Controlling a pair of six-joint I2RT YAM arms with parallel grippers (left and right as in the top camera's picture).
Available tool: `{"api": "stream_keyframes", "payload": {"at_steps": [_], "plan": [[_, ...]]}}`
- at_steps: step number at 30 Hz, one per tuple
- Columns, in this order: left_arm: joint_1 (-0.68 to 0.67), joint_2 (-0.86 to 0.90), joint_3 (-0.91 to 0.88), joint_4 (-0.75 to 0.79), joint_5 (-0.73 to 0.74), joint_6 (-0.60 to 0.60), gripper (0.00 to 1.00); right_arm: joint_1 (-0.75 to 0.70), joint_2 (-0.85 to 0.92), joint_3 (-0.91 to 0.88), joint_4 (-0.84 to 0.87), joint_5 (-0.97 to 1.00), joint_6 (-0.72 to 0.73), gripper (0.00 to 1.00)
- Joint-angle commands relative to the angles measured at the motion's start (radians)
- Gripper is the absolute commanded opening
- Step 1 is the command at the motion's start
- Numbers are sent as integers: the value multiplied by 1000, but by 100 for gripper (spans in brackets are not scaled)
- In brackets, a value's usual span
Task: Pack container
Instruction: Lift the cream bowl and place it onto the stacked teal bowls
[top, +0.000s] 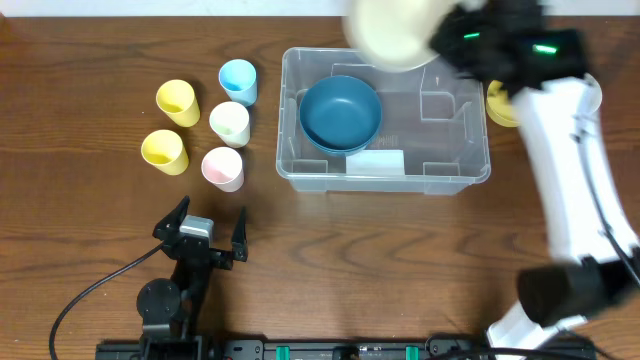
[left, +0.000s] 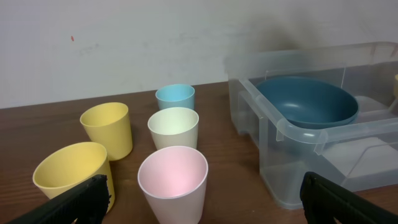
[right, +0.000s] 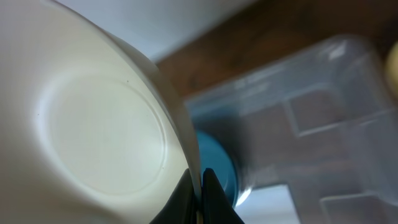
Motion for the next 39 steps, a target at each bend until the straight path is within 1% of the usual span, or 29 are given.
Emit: {"api": "stream_keyframes", "payload": {"at_steps": [1,9,20,22,23,24,27,29,33,34,37,39], "plan": [[5,-6,-20,-32,6,-1,98,71,89,-6,0,40,-18,2],[5,-6,-20,-32,6,-1,98,120,255,-6,-29,-40,16,1],[5,-6,-20,-32,6,-1,98,140,289,-6,-69,-42,23,1],[5,-6,-20,-32,6,-1,98,146,289,-6,-71,-42,22,3],[5,-6,-20,-32,6,-1,98,150,290,-6,-72,-42,22,7],[5,-6,-20,-32,6,-1,98,153,290,-6,-74,-42,22,15],[5,-6,-20,-32,6,-1,98,163,291,-6,-74,-40,6,33],[5,-6,-20,-32,6,-1,98,165,291,-6,-74,-37,3,41],[5,-6,-20,-32,6,-1,98,165,290,-5,-65,-34,-34,72],[5,-6,-20,-32,6,-1,98,164,287,-3,-62,-34,-53,76],[5,-6,-20,-32,6,-1,98,160,272,23,-67,-30,-105,82],[5,-6,-20,-32,6,-1,98,152,253,68,-89,-14,-139,89]]}}
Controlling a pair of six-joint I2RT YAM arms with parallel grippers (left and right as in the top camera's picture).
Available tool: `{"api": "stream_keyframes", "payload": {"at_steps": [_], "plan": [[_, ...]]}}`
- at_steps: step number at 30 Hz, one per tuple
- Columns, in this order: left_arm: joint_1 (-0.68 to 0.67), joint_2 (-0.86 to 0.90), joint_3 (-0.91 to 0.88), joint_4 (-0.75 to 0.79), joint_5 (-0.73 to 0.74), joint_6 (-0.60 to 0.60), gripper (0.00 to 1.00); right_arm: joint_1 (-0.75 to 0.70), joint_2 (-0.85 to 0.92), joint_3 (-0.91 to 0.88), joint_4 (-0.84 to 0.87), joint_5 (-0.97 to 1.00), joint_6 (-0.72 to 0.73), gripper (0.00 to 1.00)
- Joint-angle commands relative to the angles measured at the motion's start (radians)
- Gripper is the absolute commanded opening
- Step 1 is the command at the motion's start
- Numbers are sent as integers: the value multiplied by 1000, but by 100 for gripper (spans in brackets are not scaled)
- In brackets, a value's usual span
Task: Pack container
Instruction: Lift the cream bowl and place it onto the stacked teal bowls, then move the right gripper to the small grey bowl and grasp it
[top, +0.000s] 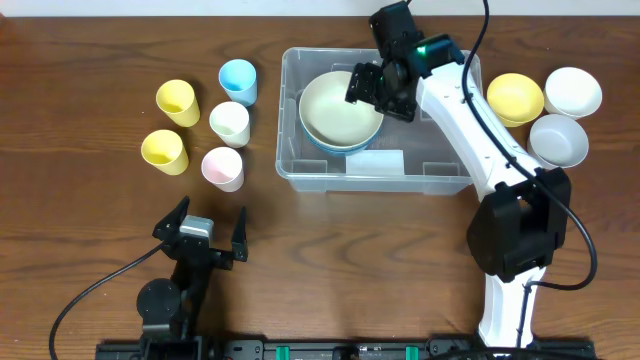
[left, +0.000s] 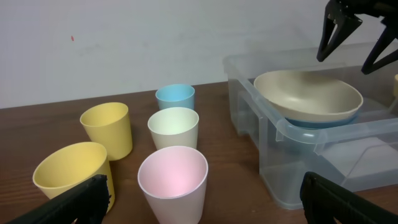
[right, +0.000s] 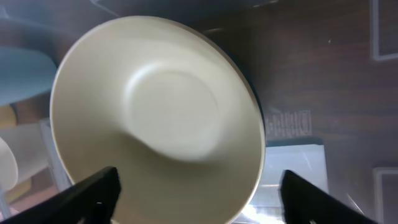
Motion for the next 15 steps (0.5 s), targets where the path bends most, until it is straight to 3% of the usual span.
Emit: {"api": "stream_keyframes", "payload": {"at_steps": [1,4,7,15], "plan": [[5,-6,-20,-32,6,-1,98,-14,-43,103,-39,56,-76,91],[5,-6,-20,-32,6,-1,98,-50,-81,218,-147,221,-75,99],[5,-6,-20,-32,6,-1,98,-127,-126,312,-268,385,-75,99],[5,-6,-20,-32,6,-1,98,-456,-157,303,-494,419,-26,99]]}}
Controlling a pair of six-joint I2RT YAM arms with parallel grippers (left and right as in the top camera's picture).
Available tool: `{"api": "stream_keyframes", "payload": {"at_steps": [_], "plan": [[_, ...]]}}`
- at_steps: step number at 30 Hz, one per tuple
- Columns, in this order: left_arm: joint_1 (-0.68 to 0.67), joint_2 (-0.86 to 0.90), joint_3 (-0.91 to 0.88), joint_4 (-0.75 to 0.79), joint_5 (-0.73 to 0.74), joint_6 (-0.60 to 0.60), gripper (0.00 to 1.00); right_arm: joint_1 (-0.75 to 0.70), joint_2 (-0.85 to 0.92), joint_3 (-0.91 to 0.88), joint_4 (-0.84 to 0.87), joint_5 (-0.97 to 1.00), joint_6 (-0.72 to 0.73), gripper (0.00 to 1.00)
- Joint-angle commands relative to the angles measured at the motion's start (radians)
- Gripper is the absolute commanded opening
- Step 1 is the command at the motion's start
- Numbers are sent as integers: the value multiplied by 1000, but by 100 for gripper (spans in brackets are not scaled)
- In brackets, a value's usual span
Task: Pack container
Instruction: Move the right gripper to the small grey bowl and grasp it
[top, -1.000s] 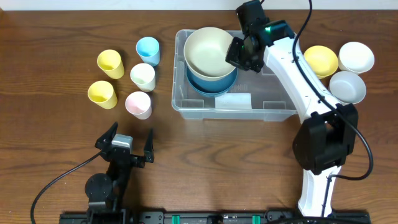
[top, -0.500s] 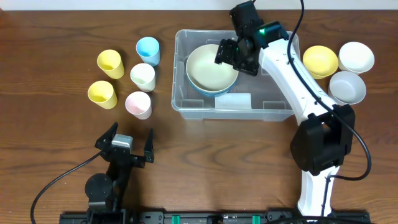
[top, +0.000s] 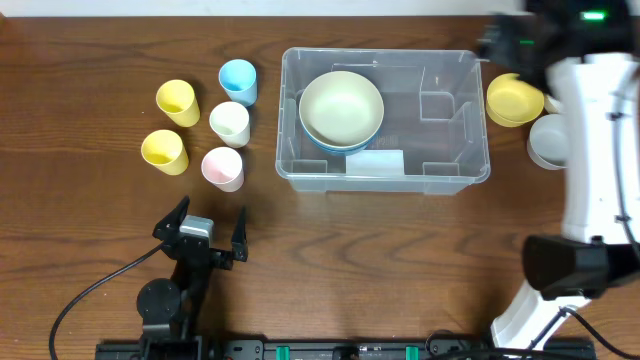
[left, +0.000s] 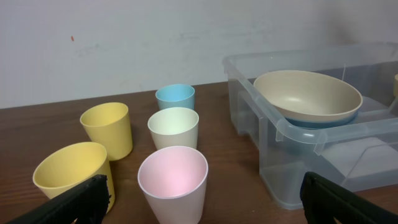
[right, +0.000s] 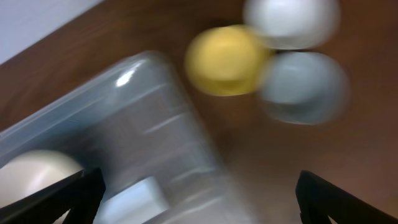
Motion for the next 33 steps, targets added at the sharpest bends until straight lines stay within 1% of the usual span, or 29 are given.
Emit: {"api": "stream_keyframes", "payload": {"at_steps": [1,4,7,12,20,24,28,33], "plan": [[5,-6,-20,-32,6,-1,98,-127,26,-40,-53,54,51,99],[5,-6,-20,-32,6,-1,98,-227,28,-130,-44,42,111,99],[5,-6,-20,-32,6,-1,98,-306,28,-245,8,35,180,99],[5,-6,-20,-32,6,-1,98,-404,30,-476,194,-55,187,99],[5,-6,-20,-32,6,-1,98,-474,38,-771,451,-115,201,99],[5,-6,-20,-32,6,-1,98,-487,38,-854,551,-116,201,99],[5,-6,-20,-32,6,-1,98,-487,42,-901,620,-120,202,99],[5,-6,-20,-32,6,-1,98,-487,65,-903,646,-137,202,99]]}}
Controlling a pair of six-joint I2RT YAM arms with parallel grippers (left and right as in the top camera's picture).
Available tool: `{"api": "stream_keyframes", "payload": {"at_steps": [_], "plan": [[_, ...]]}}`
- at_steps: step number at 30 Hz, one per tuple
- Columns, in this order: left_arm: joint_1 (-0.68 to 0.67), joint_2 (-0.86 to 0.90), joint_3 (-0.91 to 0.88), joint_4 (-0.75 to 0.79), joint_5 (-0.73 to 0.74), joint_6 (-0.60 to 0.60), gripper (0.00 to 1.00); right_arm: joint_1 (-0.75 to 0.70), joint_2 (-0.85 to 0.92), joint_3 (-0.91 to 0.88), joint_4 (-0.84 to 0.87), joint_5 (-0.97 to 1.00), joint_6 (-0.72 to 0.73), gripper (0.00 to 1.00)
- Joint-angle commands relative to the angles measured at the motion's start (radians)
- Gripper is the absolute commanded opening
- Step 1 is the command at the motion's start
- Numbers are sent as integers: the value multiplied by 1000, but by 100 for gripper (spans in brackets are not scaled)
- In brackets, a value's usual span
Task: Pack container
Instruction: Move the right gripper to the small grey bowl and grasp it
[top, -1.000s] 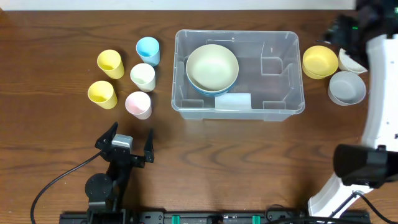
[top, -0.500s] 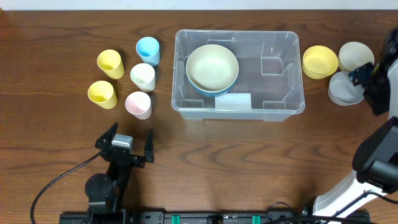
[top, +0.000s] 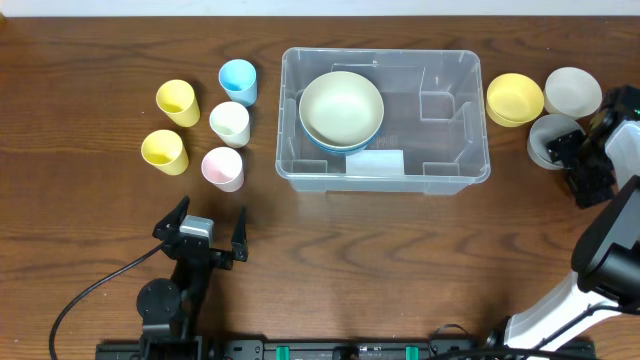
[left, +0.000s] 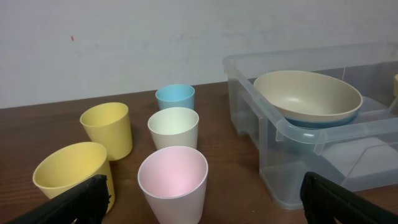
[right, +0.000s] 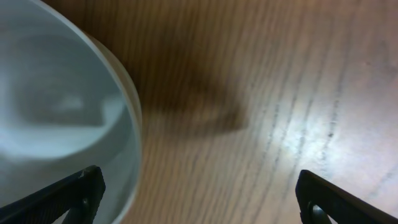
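Note:
A clear plastic container (top: 384, 53) stands mid-table. Inside it at the left, a cream bowl (top: 341, 106) is nested in a blue bowl (top: 345, 147); the pair also shows as the cream bowl (left: 308, 94) in the left wrist view. To the container's right are a yellow bowl (top: 514, 98), a white bowl (top: 572, 90) and a grey bowl (top: 548, 138). My right gripper (top: 573, 165) is open low beside the grey bowl (right: 56, 118), whose rim lies between the fingers, near the left one. My left gripper (top: 205, 232) rests open near the front, facing the cups.
Several cups stand left of the container: two yellow (top: 176, 100) (top: 163, 150), a blue (top: 238, 80), a pale cream (top: 229, 122) and a pink cup (left: 173, 180). A white label (top: 375, 162) lies on the container's floor. The right arm's base is at the front right.
My right gripper was over the table's back right corner, by the yellow bowl. It is now lower, at the grey bowl near the right edge. Everything else is unchanged.
My right gripper held the cream bowl up over the container's back. Then the bowl lay in the blue bowl inside the container, with the gripper open above it. The gripper then stood at the back right, and is now at the grey bowl. The left arm stayed still.

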Motion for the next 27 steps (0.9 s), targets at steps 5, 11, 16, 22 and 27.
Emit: {"api": "stream_keyframes", "payload": {"at_steps": [5,11,16,22,27], "plan": [[5,-6,-20,-32,6,-1,98,-5,50,-8,10,-8,17,87],[5,-6,-20,-32,6,-1,98,-7,56,-8,3,-6,16,57],[5,-6,-20,-32,6,-1,98,-30,49,-6,-28,2,16,27],[5,-6,-20,-32,6,-1,98,-82,-6,46,-122,1,16,2],[5,-6,-20,-32,6,-1,98,-105,-106,160,-253,-16,15,2]]}}
